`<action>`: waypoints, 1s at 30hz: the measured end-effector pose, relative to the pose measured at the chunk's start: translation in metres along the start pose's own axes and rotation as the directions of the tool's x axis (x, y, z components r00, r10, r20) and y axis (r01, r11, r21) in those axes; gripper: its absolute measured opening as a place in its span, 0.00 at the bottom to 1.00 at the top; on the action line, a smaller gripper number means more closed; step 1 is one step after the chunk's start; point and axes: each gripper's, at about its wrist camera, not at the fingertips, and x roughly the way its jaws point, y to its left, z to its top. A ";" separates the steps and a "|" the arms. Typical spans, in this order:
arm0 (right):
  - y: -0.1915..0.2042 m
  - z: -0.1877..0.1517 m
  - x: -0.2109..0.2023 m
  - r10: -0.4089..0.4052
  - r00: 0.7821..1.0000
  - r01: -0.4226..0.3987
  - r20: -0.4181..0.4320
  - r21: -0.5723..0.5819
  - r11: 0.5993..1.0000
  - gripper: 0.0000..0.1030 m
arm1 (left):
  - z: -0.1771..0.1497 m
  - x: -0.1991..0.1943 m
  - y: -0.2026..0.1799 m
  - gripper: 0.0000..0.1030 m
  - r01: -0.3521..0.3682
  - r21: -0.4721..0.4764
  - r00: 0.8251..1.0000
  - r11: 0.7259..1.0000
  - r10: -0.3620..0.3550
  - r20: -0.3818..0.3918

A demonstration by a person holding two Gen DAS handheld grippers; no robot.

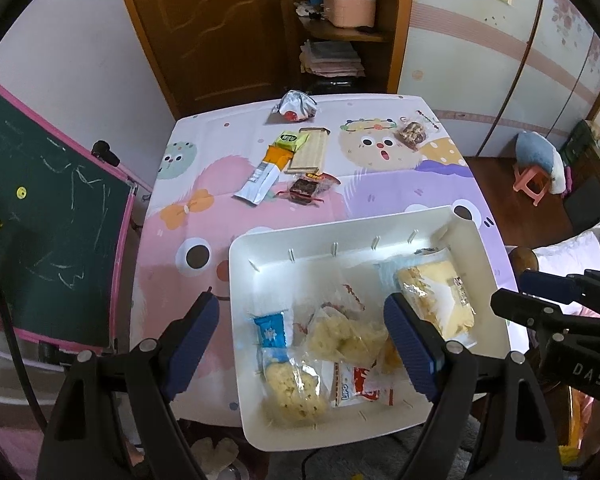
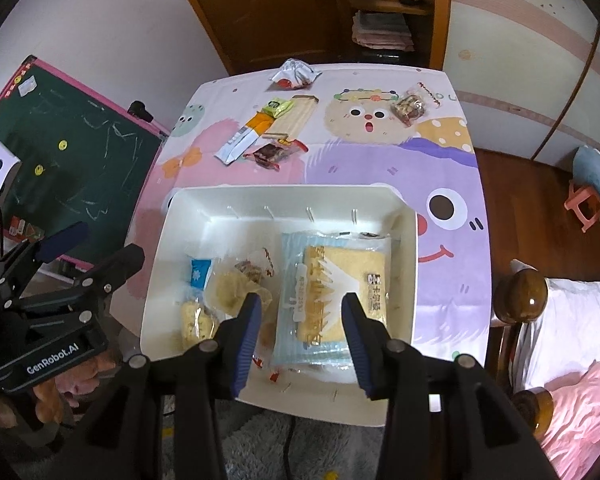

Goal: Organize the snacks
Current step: 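Move both grippers over the remaining snacks on the table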

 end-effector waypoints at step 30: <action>-0.011 0.097 -0.002 -0.286 0.944 0.271 0.165 0.106 0.957 0.41 | 0.117 0.038 0.057 0.81 -0.031 0.009 0.997 0.999 0.031 0.077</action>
